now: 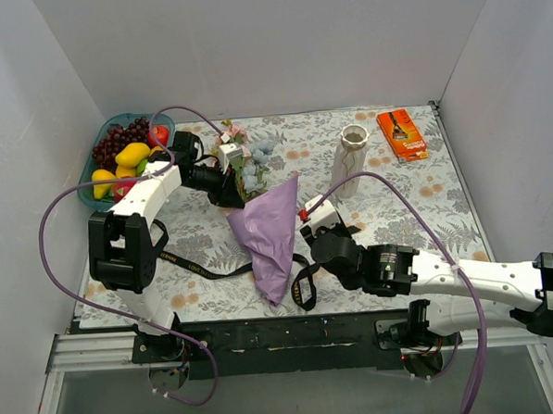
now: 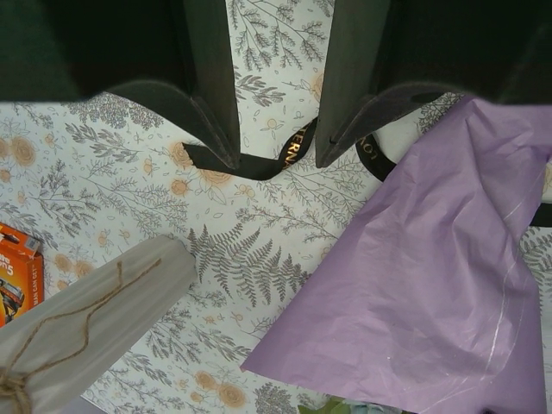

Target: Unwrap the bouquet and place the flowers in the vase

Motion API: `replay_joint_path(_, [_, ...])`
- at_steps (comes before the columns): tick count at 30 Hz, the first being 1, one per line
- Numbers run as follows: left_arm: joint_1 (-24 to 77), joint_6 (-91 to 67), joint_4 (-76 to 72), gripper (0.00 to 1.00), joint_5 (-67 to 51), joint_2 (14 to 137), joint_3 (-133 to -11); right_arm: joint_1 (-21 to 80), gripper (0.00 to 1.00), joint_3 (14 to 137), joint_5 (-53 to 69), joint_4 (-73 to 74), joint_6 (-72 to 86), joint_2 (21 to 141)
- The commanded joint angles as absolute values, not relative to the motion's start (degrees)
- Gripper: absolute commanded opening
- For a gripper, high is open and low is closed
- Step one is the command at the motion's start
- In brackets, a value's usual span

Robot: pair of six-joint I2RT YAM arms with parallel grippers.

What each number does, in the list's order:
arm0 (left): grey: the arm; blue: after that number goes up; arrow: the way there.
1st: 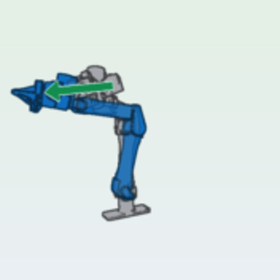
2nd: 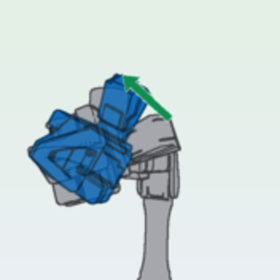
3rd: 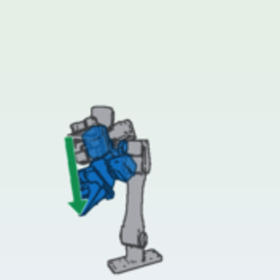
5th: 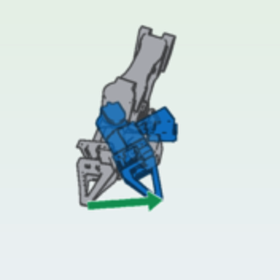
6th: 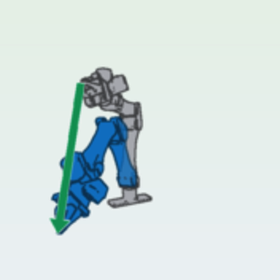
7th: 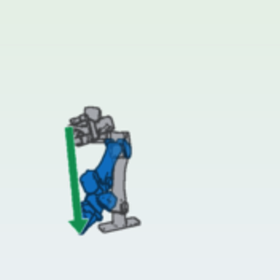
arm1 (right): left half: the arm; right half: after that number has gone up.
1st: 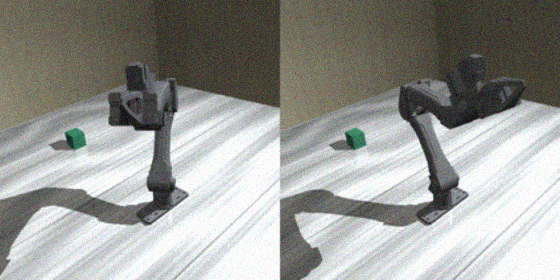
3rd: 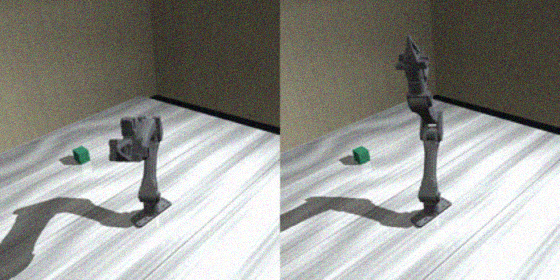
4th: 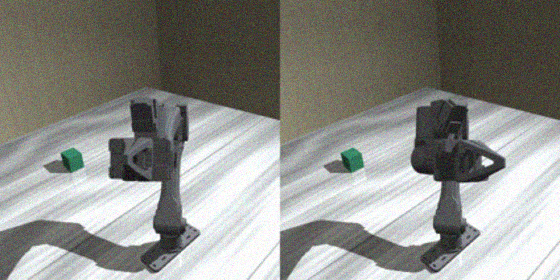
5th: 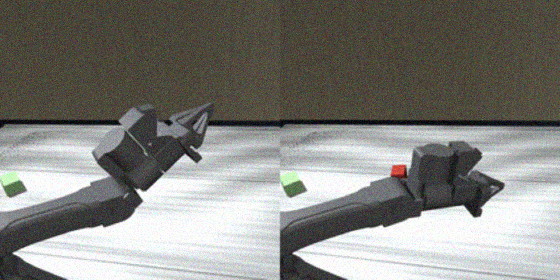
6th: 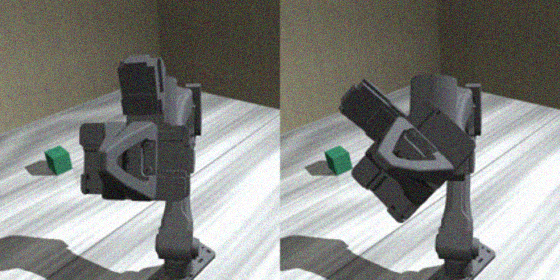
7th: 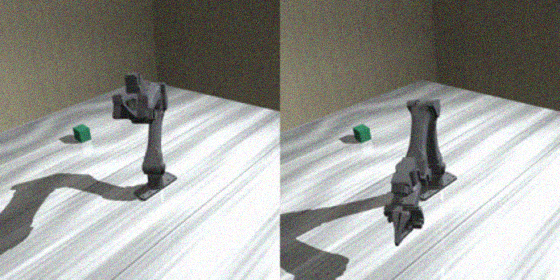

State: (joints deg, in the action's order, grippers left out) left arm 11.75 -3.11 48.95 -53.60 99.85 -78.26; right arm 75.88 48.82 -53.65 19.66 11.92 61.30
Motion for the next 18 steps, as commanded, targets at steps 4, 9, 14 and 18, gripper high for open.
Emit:
replay_joint_path(4, [12.92,-5.1,51.76,0.11,-56.6,97.47,-83.67,76.2,0.47,47.99,-54.84,19.25,13.71,56.43])
replay_joint_path(9, [13.1,-2.21,54.31,0.61,-55.03,98.43,-82.62,76.46,0.46,47.2,-54.49,20.04,14.41,54.85])
replay_joint_path(14, [13.01,-2.19,52.13,0.7,-53.18,98.79,-81.04,77.08,0.46,46.5,-53.97,20.92,15.47,53.7])
replay_joint_path(18, [12.83,-1.76,51.59,0.7,-52.65,99.4,-80.16,77.61,0.46,46.5,-54.4,21.27,15.73,52.91])
